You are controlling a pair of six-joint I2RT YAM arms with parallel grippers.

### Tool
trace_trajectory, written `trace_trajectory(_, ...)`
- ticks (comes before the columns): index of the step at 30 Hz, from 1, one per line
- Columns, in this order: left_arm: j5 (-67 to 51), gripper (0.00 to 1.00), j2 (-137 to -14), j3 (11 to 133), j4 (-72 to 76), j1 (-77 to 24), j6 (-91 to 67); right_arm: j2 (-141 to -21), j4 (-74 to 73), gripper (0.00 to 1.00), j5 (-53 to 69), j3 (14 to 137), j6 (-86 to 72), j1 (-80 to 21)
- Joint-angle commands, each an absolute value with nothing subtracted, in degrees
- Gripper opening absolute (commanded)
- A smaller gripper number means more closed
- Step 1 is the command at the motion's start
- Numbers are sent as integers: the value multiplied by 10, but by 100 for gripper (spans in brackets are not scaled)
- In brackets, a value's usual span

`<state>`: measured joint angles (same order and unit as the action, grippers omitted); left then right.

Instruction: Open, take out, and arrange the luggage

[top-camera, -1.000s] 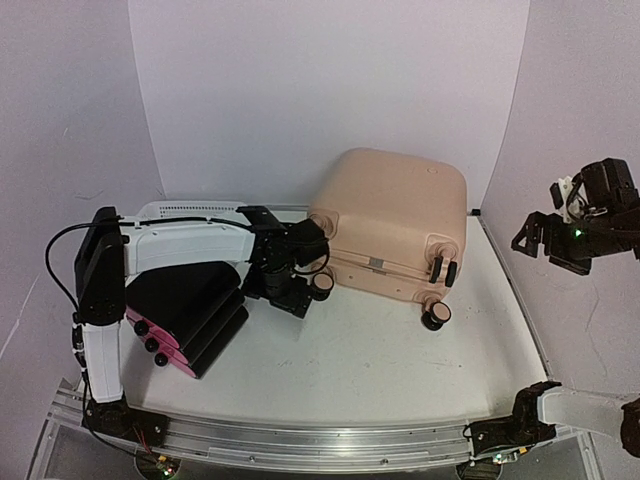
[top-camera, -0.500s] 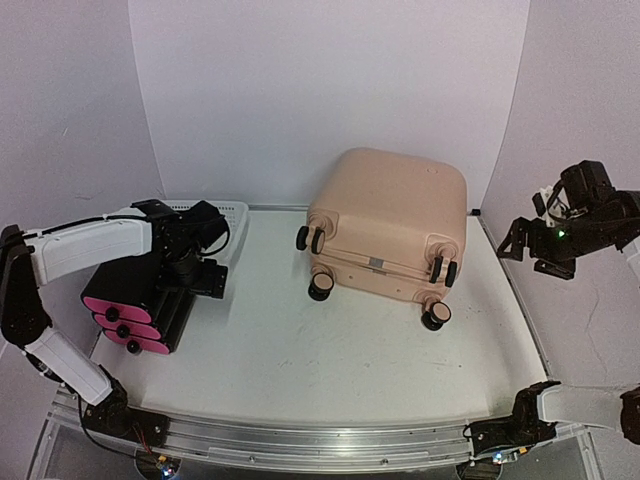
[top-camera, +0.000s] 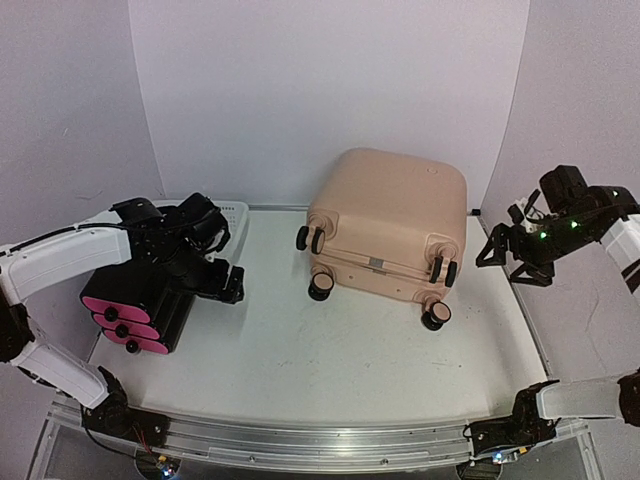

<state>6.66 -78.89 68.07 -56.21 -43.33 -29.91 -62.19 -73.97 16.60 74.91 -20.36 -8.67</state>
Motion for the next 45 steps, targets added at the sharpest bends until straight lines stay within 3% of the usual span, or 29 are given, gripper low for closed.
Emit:
trace_trajectory(1, 28, 99, -780, 739, -531, -499, -288, -662, -697, 98, 209, 741, -200, -109)
trace_trajectory(6, 34, 99, -834, 790, -524, -554, -295, -739, -659, 97, 189, 754, -224, -164)
trace_trajectory(19, 46, 99, -909, 826, -508, -629, -321, -854, -578, 72, 56, 771, -249, -218)
trace_trajectory(30, 64, 99, -890, 806, -502, -632, -332, -877, -539, 33, 0, 766, -274, -343)
trace_trajectory(37, 81, 99, -876, 795, -500, -632, -342, -897, -486, 39, 21, 774, -346, -493)
trace_trajectory(42, 91, 99, -855, 782, -488, -632, -357, -914, -491, 57, 70, 827, -325, -545)
trace_trajectory(45, 102, 99, -832, 767, -474, -632, -367, -883, -511, 73, 54, 835, -304, -545)
